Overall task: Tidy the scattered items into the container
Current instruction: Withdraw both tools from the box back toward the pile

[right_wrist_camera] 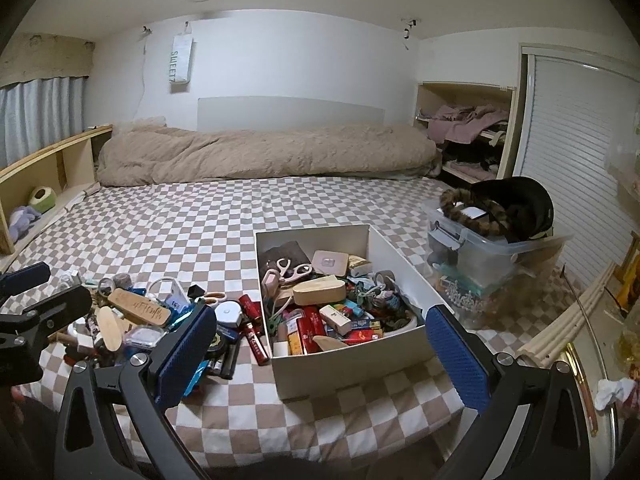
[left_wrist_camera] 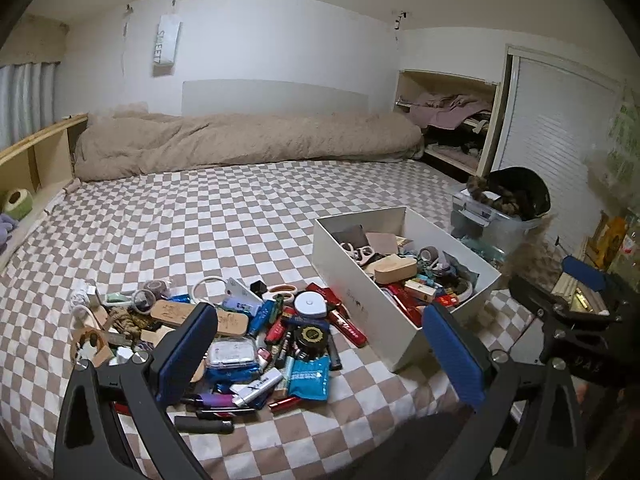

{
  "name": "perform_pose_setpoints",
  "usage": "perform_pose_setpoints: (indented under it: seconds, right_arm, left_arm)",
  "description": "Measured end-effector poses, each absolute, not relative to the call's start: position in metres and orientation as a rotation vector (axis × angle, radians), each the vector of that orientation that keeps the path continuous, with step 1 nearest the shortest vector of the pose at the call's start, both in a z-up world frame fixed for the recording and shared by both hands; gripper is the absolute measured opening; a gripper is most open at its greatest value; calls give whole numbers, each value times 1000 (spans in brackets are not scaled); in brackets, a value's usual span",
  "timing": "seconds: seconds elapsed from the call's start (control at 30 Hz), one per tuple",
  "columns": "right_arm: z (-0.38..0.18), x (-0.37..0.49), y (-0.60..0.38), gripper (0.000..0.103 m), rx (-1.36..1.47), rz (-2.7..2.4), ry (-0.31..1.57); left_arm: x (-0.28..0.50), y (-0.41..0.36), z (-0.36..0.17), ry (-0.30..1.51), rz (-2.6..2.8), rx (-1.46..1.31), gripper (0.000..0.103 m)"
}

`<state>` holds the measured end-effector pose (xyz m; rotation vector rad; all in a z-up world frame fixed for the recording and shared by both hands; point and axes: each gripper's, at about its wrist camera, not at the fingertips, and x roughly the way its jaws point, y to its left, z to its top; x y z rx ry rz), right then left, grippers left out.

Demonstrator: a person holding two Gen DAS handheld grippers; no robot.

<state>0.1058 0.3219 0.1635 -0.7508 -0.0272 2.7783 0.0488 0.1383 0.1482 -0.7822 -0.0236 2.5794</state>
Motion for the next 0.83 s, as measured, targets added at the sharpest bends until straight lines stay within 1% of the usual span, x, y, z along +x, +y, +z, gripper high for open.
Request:
perform_pose_setpoints:
  seconds: [0.3, 0.6, 0.83]
  right_arm:
    - [161, 109, 324, 103, -756, 2769, -17]
    - [158, 108, 327, 103, -772, 2763, -4]
    - [157, 109, 328, 103, -773, 2762, 3]
  left_arm:
    - [52, 139, 146, -17, 2590, -784, 103]
    - [50, 132, 146, -96, 2575, -811, 103]
    - [57, 136, 148, -29, 2605, -787, 103]
